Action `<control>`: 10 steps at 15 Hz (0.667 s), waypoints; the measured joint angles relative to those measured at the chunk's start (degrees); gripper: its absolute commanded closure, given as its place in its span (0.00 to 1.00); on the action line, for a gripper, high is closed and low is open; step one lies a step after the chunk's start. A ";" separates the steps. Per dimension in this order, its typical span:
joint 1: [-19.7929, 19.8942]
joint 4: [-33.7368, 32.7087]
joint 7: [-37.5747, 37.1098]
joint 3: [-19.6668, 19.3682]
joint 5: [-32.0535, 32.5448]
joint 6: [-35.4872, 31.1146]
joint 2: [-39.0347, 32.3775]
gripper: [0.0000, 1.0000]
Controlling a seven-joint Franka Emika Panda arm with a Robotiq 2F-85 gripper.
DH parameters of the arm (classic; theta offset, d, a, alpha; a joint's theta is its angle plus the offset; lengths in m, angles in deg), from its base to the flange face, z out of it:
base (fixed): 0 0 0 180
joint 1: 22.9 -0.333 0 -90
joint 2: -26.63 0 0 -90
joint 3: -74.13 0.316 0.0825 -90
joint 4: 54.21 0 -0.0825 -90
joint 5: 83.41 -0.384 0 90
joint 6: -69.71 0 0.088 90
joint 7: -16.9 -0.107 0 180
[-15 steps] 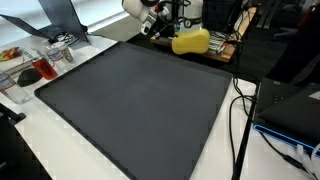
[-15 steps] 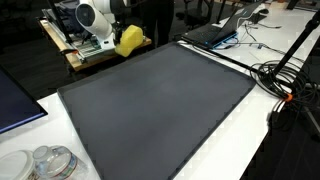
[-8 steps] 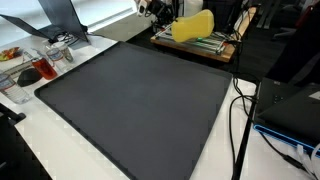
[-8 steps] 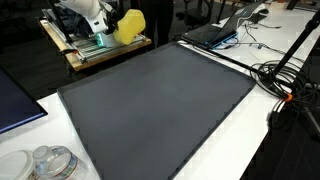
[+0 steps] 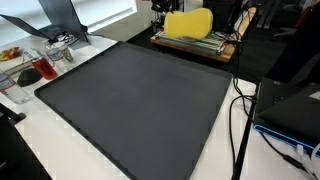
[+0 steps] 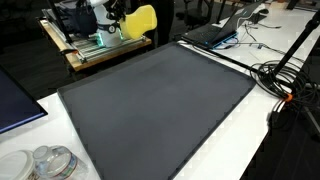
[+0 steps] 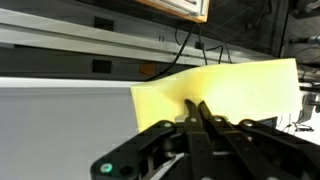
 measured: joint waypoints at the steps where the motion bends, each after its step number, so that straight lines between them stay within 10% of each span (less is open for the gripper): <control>1: -1.03 -0.48 -2.89 0.97 -0.47 -1.90 1.03 0.99; 10: -7.94 -7.47 -28.49 6.13 -1.59 -26.45 0.67 0.99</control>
